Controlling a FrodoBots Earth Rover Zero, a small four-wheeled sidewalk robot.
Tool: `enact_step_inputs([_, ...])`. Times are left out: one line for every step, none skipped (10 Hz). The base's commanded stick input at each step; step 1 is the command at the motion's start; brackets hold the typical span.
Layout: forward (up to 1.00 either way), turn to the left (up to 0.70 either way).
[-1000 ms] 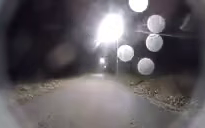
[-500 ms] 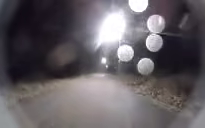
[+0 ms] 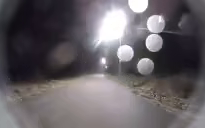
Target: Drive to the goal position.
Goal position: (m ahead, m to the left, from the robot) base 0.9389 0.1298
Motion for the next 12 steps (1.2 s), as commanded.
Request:
enact_step_inputs([0.11, 0.06])
enact_step_inputs([0.00, 0.06])
enact_step_inputs([0.00, 0.06])
enact_step_inputs([0.00, 0.06])
enact_step_inputs([0.00, 0.06])
enact_step_inputs([0.00, 0.06])
enact_step_inputs([0.00, 0.06])
enact_step_inputs([0.00, 0.06])
enact_step_inputs([0.00, 0.06])
enact_step_inputs([0.00, 0.06])
enact_step_inputs([0.00, 0.06])
enact_step_inputs([0.00, 0.06])
